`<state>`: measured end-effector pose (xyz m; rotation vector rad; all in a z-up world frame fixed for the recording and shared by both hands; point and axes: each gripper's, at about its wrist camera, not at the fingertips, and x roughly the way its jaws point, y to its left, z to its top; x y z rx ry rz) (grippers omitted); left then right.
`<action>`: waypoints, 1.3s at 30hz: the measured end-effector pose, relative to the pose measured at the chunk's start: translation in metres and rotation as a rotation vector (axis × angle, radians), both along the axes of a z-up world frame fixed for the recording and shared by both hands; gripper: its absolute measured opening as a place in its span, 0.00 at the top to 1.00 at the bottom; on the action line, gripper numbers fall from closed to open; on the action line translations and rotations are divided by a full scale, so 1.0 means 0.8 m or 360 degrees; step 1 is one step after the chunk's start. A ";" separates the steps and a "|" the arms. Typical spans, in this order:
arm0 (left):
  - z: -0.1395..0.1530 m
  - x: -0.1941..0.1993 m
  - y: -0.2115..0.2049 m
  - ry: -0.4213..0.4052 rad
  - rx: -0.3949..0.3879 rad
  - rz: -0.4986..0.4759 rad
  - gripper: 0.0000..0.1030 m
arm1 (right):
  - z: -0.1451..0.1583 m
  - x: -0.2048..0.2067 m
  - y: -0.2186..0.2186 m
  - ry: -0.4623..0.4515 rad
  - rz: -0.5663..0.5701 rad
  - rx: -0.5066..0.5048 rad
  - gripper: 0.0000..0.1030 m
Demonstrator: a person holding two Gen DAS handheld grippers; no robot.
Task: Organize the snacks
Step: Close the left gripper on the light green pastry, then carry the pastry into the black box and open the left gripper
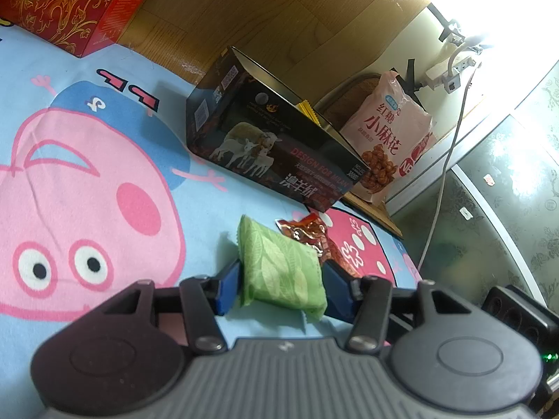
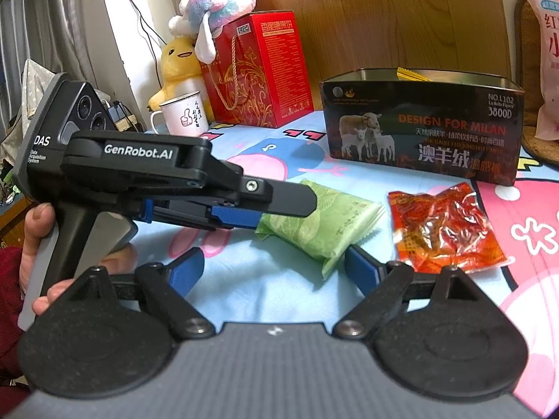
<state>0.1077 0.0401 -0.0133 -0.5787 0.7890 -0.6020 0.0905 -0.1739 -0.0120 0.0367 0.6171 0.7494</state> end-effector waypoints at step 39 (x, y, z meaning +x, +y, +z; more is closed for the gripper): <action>0.002 0.005 0.007 0.0063 -0.0073 -0.0018 0.48 | 0.003 -0.001 -0.009 -0.0002 -0.0114 0.0017 0.25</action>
